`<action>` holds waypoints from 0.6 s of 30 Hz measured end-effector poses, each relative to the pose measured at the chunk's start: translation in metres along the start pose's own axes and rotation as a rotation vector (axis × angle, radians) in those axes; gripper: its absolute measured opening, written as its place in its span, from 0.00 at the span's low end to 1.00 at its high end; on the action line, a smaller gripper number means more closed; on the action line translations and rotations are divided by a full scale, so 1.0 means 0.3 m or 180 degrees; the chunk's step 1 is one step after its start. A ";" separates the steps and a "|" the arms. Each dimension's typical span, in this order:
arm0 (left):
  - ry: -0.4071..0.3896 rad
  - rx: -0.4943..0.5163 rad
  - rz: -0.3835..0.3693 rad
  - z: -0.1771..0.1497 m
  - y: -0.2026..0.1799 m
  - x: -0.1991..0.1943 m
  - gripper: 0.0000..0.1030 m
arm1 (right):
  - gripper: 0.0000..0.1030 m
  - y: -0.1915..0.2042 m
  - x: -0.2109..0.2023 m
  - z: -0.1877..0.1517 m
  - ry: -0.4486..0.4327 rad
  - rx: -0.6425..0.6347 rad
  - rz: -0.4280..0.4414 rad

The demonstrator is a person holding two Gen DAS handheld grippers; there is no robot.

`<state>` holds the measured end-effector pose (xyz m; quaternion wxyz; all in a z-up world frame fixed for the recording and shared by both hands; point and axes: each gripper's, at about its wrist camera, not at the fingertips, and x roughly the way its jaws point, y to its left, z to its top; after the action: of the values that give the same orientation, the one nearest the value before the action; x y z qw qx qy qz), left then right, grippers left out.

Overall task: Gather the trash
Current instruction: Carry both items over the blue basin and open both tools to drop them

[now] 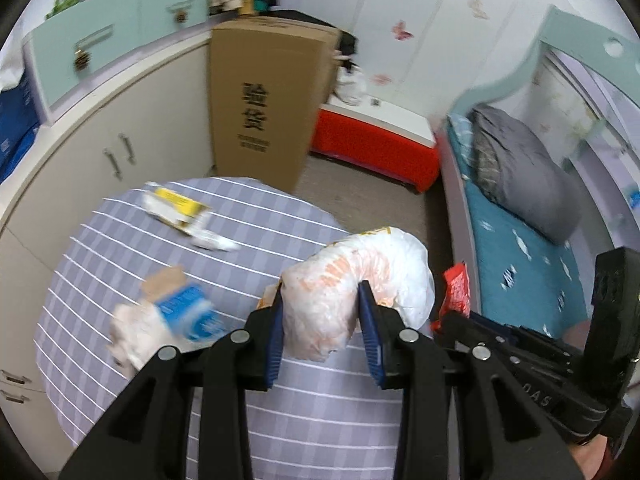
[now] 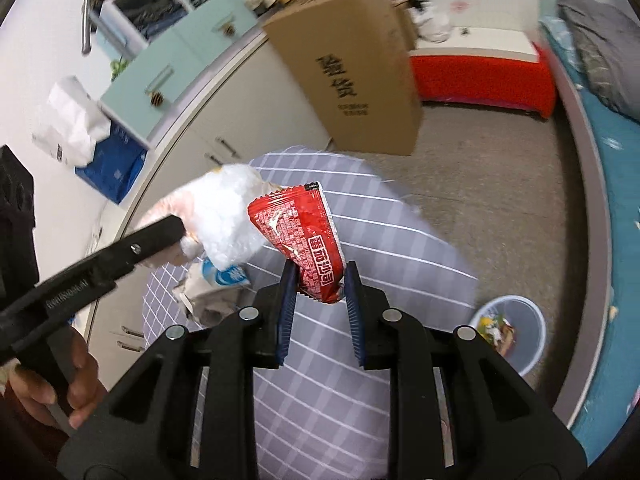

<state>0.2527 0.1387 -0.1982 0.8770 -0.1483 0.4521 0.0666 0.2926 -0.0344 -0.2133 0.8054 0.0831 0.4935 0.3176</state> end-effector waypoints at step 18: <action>0.0028 0.0753 -0.0074 -0.143 -0.704 0.024 0.32 | 0.53 -0.546 -0.460 -0.190 -0.0520 0.0781 -0.0407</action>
<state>0.2769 -0.0751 -0.1853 0.8871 -0.0492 0.4590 0.0020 0.2718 -0.2550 -0.2127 0.8452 0.1748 0.4657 0.1952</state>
